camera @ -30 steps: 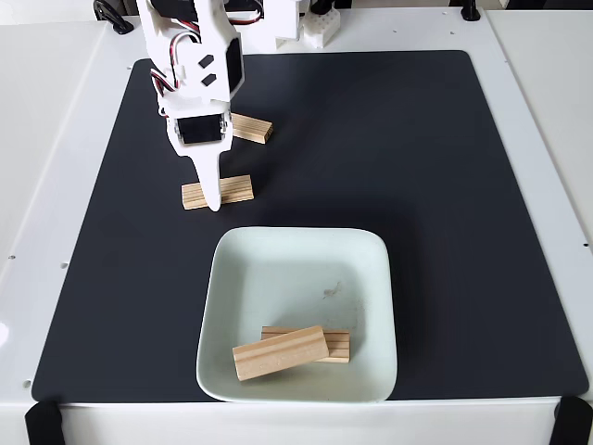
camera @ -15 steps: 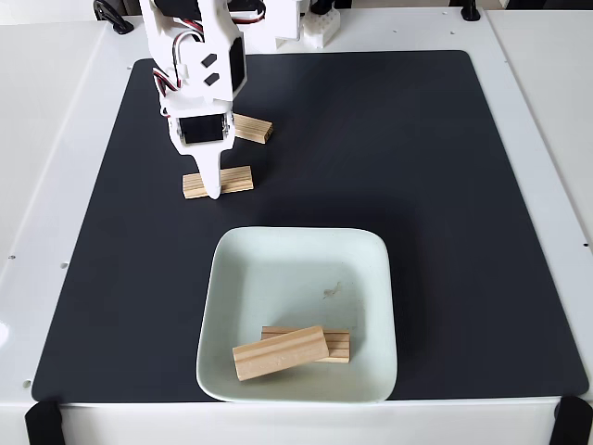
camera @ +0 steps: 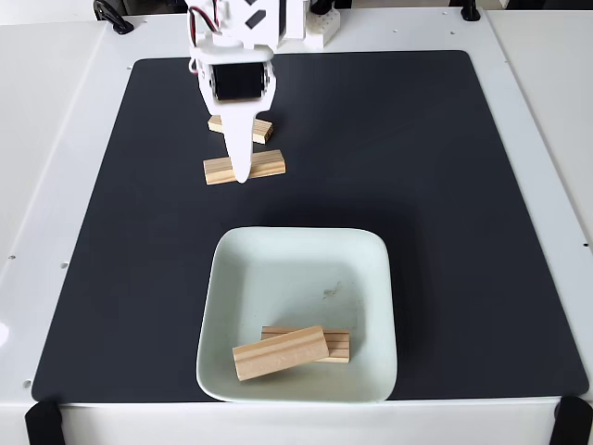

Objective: Pick up the wooden block and place them on the plate.

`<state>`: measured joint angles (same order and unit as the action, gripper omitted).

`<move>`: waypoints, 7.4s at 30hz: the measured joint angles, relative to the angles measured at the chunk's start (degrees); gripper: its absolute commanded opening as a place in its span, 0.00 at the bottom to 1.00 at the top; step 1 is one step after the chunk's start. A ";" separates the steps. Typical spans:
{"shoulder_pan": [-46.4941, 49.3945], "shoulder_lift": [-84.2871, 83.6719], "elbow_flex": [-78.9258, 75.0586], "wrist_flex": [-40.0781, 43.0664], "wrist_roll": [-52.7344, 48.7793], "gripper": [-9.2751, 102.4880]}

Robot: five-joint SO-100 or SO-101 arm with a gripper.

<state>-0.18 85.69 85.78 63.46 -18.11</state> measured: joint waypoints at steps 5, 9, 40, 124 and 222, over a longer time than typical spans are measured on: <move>-5.19 -0.88 -9.32 0.00 8.96 0.08; -7.73 -8.96 -21.71 0.00 13.71 0.08; -9.49 -53.09 -73.92 0.00 20.65 0.09; 1.32 34.10 47.37 -13.18 7.56 0.08; 14.33 10.55 42.01 -13.71 -140.45 0.26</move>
<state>14.15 96.24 127.79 49.75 -158.55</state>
